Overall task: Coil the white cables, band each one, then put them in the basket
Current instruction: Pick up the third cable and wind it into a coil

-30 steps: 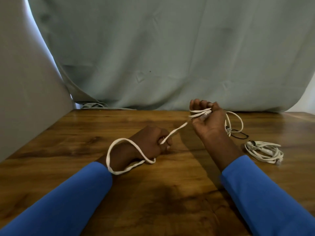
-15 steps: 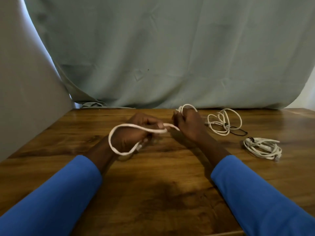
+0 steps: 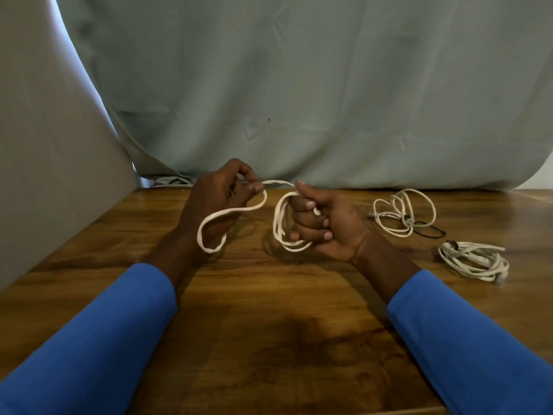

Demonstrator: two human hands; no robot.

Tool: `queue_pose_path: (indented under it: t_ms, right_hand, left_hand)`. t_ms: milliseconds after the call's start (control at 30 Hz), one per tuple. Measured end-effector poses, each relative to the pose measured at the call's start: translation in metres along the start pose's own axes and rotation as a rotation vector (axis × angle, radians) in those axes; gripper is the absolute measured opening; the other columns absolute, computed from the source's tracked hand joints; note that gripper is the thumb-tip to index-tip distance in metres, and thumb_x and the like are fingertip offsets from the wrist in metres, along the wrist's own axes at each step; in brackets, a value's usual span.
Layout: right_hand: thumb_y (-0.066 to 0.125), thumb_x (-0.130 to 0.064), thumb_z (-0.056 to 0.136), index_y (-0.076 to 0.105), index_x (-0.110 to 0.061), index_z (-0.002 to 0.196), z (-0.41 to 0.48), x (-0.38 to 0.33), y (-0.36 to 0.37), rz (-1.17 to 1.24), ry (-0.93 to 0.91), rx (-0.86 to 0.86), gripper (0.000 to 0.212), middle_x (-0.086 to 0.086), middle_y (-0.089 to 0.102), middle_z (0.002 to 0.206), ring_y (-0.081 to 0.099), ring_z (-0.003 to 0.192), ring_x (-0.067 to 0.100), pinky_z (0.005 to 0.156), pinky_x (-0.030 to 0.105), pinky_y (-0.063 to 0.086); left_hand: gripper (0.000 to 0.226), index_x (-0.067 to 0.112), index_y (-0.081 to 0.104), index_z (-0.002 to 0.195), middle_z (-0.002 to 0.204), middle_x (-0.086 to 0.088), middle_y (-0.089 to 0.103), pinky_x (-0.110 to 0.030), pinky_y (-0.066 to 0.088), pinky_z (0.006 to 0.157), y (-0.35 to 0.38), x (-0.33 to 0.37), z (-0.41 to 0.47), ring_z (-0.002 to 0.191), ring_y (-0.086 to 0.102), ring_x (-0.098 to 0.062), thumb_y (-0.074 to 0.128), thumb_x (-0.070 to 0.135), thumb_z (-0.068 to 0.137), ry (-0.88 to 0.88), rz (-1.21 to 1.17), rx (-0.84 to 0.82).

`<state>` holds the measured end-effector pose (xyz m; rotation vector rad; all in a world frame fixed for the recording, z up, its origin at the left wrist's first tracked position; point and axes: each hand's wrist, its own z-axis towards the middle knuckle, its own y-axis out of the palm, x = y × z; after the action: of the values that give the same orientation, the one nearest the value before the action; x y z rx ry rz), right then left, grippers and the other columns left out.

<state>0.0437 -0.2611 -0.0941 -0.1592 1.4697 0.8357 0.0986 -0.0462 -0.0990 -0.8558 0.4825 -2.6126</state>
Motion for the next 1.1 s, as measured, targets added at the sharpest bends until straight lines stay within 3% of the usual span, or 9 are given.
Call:
queue_pose_path:
  t_ms: [233, 367, 467, 567, 633, 733, 833, 933, 1100]
  right_hand:
    - [0.037, -0.033, 0.106, 0.047, -0.018, 0.064, 0.003, -0.009, -0.009, 0.476, -0.277, 0.192, 0.045, -0.005, 0.027, 0.038, 0.023, 0.028, 0.01, 0.061, 0.023, 0.046]
    - [0.033, -0.025, 0.108, 0.044, -0.016, 0.065, 0.0, -0.022, -0.021, 0.627, -0.512, 0.379, 0.045, -0.005, 0.029, 0.041, 0.027, 0.03, 0.01, 0.066, 0.026, 0.045]
    - [0.031, -0.019, 0.107, 0.042, -0.016, 0.066, -0.01, -0.038, -0.043, 0.714, -0.695, 0.576, 0.043, -0.003, 0.032, 0.042, 0.03, 0.032, 0.013, 0.071, 0.031, 0.046]
    - [0.031, -0.018, 0.107, 0.041, -0.017, 0.067, -0.021, -0.041, -0.066, 0.674, -0.716, 0.692, 0.041, -0.002, 0.034, 0.044, 0.03, 0.034, 0.013, 0.071, 0.032, 0.047]
    - [0.032, -0.018, 0.107, 0.042, -0.016, 0.067, -0.023, -0.037, -0.075, 0.642, -0.71, 0.716, 0.041, -0.002, 0.034, 0.044, 0.029, 0.034, 0.013, 0.071, 0.031, 0.045]
    - [0.032, -0.021, 0.109, 0.044, -0.015, 0.069, -0.018, -0.032, -0.07, 0.579, -0.686, 0.68, 0.043, -0.003, 0.032, 0.044, 0.029, 0.033, 0.012, 0.068, 0.03, 0.043]
    - [0.033, -0.027, 0.111, 0.047, -0.014, 0.072, -0.009, -0.023, -0.055, 0.482, -0.614, 0.607, 0.042, -0.004, 0.031, 0.044, 0.028, 0.034, 0.011, 0.068, 0.03, 0.044]
    - [0.033, -0.027, 0.111, 0.047, -0.014, 0.074, -0.002, -0.017, -0.041, 0.416, -0.567, 0.551, 0.041, -0.004, 0.031, 0.044, 0.028, 0.034, 0.01, 0.067, 0.03, 0.045]
    - [0.031, -0.027, 0.11, 0.046, -0.015, 0.075, -0.001, -0.012, -0.038, 0.321, -0.512, 0.53, 0.04, -0.006, 0.03, 0.042, 0.026, 0.032, 0.008, 0.062, 0.028, 0.044]
  left_hand:
    - [0.024, 0.0, 0.062, 0.098, 0.05, -0.004, 0.059, -0.02, 0.04, 0.037, 0.02, 0.021, -0.005, 0.036, 0.053, -0.011, 0.08, 0.0, 0.083, -0.387, -0.437, -0.404]
    - [0.029, 0.006, 0.068, 0.117, 0.064, -0.008, 0.061, -0.024, 0.043, 0.044, 0.02, 0.023, -0.013, 0.049, 0.055, -0.016, 0.074, 0.013, 0.089, -0.58, -0.729, -0.603]
    - [0.031, 0.01, 0.066, 0.125, 0.065, -0.005, 0.055, -0.024, 0.044, 0.043, 0.022, 0.026, -0.018, 0.041, 0.044, -0.007, 0.063, 0.016, 0.095, -0.595, -0.881, -0.757]
    - [0.047, 0.012, 0.069, 0.126, 0.068, -0.009, 0.055, -0.02, 0.039, 0.038, 0.019, 0.037, -0.019, 0.035, 0.034, -0.003, 0.049, 0.046, 0.099, -0.583, -0.913, -0.829]
    - [0.075, 0.014, 0.071, 0.124, 0.07, -0.011, 0.057, -0.021, 0.033, 0.038, 0.023, 0.043, -0.017, 0.037, 0.036, -0.006, 0.038, 0.074, 0.093, -0.558, -0.825, -0.874]
    - [0.075, 0.023, 0.076, 0.103, 0.07, -0.009, 0.061, -0.022, 0.03, 0.043, 0.037, 0.05, -0.021, 0.041, 0.039, -0.009, 0.054, 0.089, 0.076, -0.439, -0.596, -0.65]
    - [0.072, 0.028, 0.062, 0.112, 0.086, -0.003, 0.073, -0.026, 0.044, 0.05, 0.045, 0.056, -0.026, 0.054, 0.058, -0.008, 0.073, 0.082, 0.066, -0.398, -0.343, -0.581]
    - [0.087, 0.037, 0.045, 0.137, 0.111, 0.007, 0.068, -0.032, 0.05, 0.078, 0.047, 0.06, -0.029, 0.096, 0.063, -0.01, 0.077, 0.077, 0.067, -0.147, 0.337, -0.711]
    - [0.064, 0.033, 0.044, 0.135, 0.135, 0.003, 0.054, -0.037, 0.042, 0.087, 0.043, 0.068, -0.025, 0.119, 0.055, -0.022, 0.068, 0.063, 0.085, 0.06, 0.703, -0.383]
